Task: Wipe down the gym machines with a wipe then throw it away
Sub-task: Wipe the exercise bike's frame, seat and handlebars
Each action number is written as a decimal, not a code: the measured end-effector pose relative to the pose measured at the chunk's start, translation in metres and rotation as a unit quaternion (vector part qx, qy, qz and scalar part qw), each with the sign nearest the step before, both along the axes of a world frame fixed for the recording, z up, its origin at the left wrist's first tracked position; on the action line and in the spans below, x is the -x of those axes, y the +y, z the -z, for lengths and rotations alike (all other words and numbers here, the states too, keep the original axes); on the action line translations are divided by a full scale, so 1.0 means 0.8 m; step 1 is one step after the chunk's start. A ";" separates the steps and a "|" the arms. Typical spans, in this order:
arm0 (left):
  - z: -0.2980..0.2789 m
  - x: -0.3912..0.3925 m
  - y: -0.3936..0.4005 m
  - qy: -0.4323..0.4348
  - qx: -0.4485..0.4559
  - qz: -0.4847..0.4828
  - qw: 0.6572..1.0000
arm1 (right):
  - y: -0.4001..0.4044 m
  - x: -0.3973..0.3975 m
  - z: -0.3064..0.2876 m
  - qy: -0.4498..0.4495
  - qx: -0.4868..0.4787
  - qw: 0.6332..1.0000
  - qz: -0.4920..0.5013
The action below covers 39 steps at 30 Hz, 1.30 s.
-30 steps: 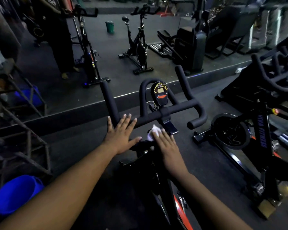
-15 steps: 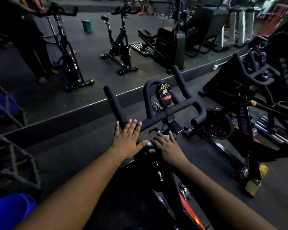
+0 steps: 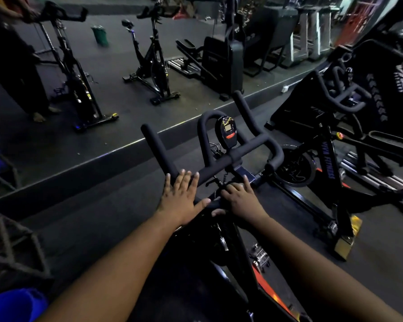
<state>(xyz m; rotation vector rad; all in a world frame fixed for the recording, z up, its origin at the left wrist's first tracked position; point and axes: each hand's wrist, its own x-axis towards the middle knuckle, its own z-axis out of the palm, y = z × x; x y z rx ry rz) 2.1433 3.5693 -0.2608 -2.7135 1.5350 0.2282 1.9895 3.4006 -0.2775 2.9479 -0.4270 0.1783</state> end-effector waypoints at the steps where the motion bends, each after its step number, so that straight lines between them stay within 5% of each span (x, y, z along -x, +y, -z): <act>1: 0.000 0.000 0.000 -0.001 -0.001 -0.002 1.000 | 0.001 -0.003 0.001 -0.002 -0.005 1.000 0.002; 9: 0.002 0.002 -0.002 -0.003 -0.006 -0.014 1.000 | 0.039 0.054 0.035 -0.121 -0.001 0.993 -0.017; 16: -0.003 0.010 -0.001 -0.004 -0.020 -0.029 0.999 | -0.007 -0.019 0.002 0.067 -0.012 0.994 -0.089; 23: -0.003 0.008 -0.003 -0.008 -0.022 -0.021 1.000 | 0.051 0.046 0.039 -0.050 0.013 0.997 -0.049; 29: -0.007 -0.018 0.009 -0.071 -0.027 0.047 0.996 | 0.036 -0.032 -0.004 -0.010 -0.014 0.999 -0.045; 35: 0.001 -0.062 0.020 -0.127 -0.017 0.126 0.984 | 0.076 0.041 0.064 -0.085 0.036 0.996 -0.003; 39: 0.009 -0.094 0.010 -0.159 0.003 0.202 0.966 | 0.049 0.009 0.038 -0.117 0.028 0.991 0.067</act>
